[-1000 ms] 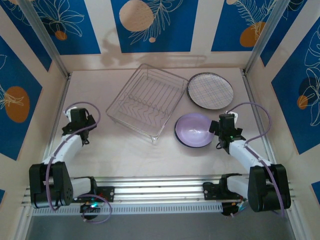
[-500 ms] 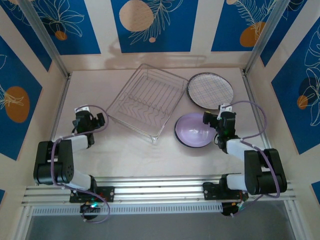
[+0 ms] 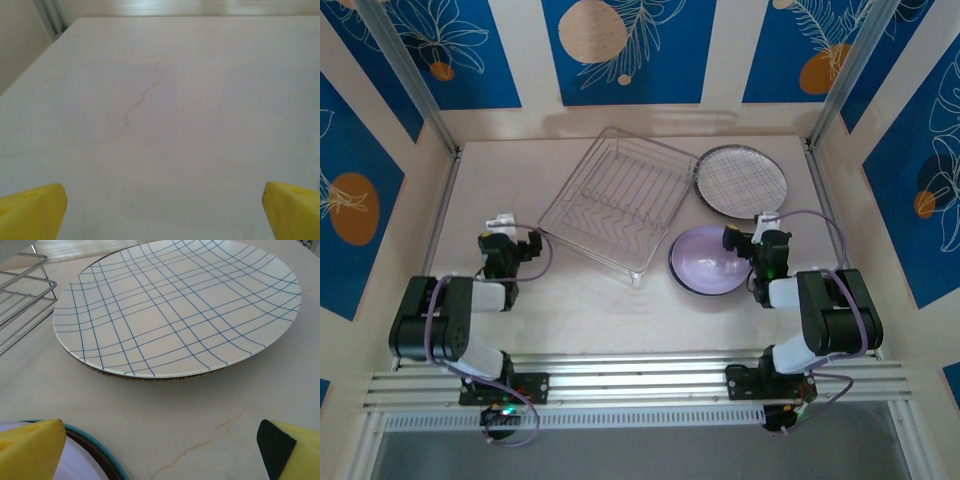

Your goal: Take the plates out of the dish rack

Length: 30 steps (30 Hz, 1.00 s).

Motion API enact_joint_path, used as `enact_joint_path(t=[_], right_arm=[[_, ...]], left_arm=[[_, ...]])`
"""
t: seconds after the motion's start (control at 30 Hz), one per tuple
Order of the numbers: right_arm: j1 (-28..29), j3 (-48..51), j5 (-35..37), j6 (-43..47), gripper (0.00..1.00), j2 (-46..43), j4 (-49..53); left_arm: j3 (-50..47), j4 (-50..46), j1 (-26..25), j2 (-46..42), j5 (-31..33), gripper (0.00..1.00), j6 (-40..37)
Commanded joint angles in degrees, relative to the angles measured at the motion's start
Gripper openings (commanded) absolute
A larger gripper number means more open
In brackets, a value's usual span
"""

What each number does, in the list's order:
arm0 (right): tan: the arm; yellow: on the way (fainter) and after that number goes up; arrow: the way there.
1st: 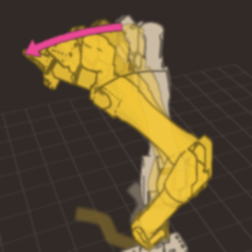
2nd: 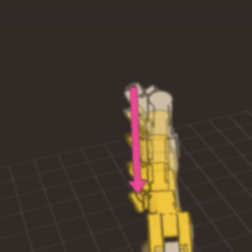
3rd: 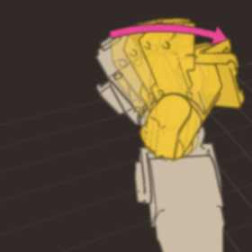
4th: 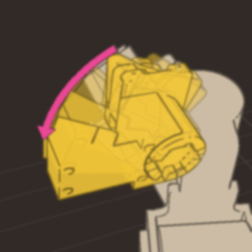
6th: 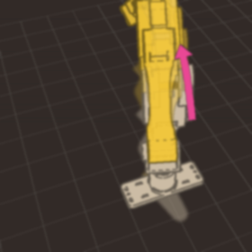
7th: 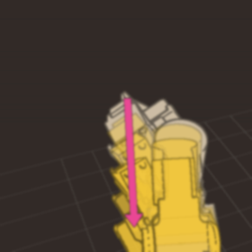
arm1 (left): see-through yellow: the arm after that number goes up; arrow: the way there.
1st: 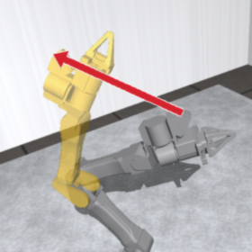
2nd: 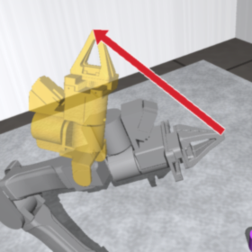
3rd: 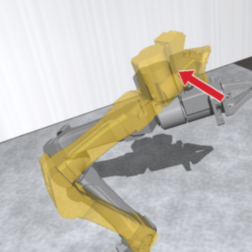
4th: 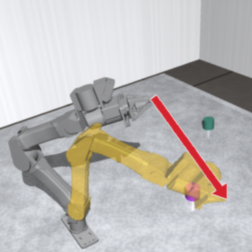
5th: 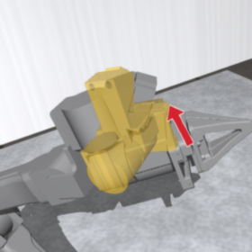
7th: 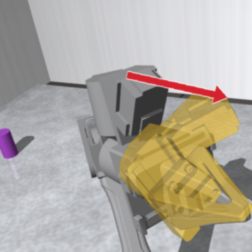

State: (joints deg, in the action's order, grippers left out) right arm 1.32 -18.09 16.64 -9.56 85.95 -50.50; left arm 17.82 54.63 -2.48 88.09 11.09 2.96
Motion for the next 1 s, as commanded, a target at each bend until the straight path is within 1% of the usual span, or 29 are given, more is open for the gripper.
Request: enact_joint_path(t=[0.0, 0.03, 0.07, 0.13, 0.17, 0.23, 0.33, 0.47, 0.53, 0.57, 0.83, 0.97], right_arm=[[-0.61, -0.45, 1.16, -0.73, 0.99, 0.02, -3.81], [-0.41, -0.49, 1.45, -0.45, 0.99, 0.67, -5.0], [-0.36, -1.1, 1.46, -0.46, 0.99, 0.44, -2.96], [0.02, -3.32, 1.26, 0.16, 0.99, 1.18, 0.21], [0.51, -4.64, 1.52, 0.5, 0.99, 1.32, 2.64], [0.51, -4.53, 1.47, 0.64, 0.99, 1.43, 1.91], [0.5, -4.24, 1.44, 0.69, 0.99, 1.26, 1.57], [0.52, -4.06, 1.3, 0.69, 0.99, 1.14, 1.22], [0.52, -4.06, 1.34, 0.69, 0.99, 1.14, 1.2], [0.52, -3.98, 1.37, 0.69, 0.99, 1.15, 1.19], [0.52, -4.06, 1.35, 0.69, 0.99, 1.15, 1.15], [0.51, -4.06, 1.29, 0.69, 0.99, 1.11, 1.2]], left_arm=[[-2.15, 6.68, -0.95, -0.13, 1.75, 1.0, -1.21], [-1.01, 6.38, -1.03, 0.76, 1.45, 1.0, -1.89], [-0.15, 7.14, -1.03, 2.04, 0.72, 1.0, -2.54], [2.6, 0.15, -1.35, 1.15, 0.29, 1.0, -2.75], [2.27, 2.07, -1.39, 1.81, 0.35, 1.0, -2.95], [2.3, 1.19, -1.39, 1.43, 0.33, 1.0, -2.84], [1.83, 2.33, -1.54, 1.35, -0.08, 1.0, -3.09], [2.69, 0.93, -1.56, 1.47, -4.09, 1.0, -4.7], [3.62, -1.0, -1.56, 1.46, -8.13, 1.0, -6.12], [3.79, -1.58, -1.56, 1.33, -8.83, 1.0, -6.25], [4.25, -2.24, -1.35, 1.69, -8.95, 1.0, -5.91], [3.05, 0.09, -1.39, 1.37, -9.23, 1.0, -6.12]])
